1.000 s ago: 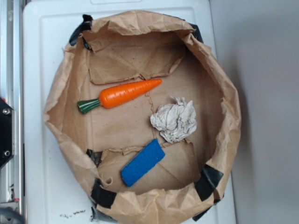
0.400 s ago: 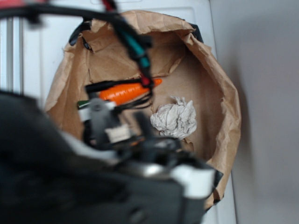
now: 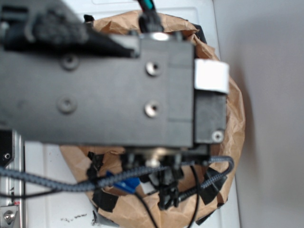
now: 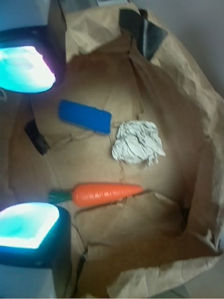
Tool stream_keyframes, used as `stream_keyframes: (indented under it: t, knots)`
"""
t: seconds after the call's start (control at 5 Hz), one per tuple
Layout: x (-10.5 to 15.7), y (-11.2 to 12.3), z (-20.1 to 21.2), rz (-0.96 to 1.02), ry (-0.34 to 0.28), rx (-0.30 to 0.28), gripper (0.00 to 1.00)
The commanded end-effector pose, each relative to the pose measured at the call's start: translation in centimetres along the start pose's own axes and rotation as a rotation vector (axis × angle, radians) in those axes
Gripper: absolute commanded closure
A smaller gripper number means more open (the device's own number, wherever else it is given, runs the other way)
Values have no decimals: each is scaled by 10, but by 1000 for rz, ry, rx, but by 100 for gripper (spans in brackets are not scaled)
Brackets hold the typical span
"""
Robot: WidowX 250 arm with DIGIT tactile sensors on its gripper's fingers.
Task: Grab the blue sponge.
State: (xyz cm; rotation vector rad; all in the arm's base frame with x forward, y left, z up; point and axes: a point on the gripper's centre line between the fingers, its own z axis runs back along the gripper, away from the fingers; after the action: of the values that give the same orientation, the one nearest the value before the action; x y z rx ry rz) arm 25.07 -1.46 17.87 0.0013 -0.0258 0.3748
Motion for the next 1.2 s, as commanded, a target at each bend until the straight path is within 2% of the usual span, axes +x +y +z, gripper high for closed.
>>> stream_keyframes:
  t: [0.0,0.2,0.4,0.6,0.8,1.0]
  knots:
    - [4,4,13,2,-46,-20,0]
    - [3,27,9,3,-40,-61,0]
    - [17,27,-22,43,-52,-23,0]
    - [31,28,-44,97,-59,-15,0]
    - [38,18,-76,141,-77,-19,0]
    - [27,2,-96,161,-39,-43,0]
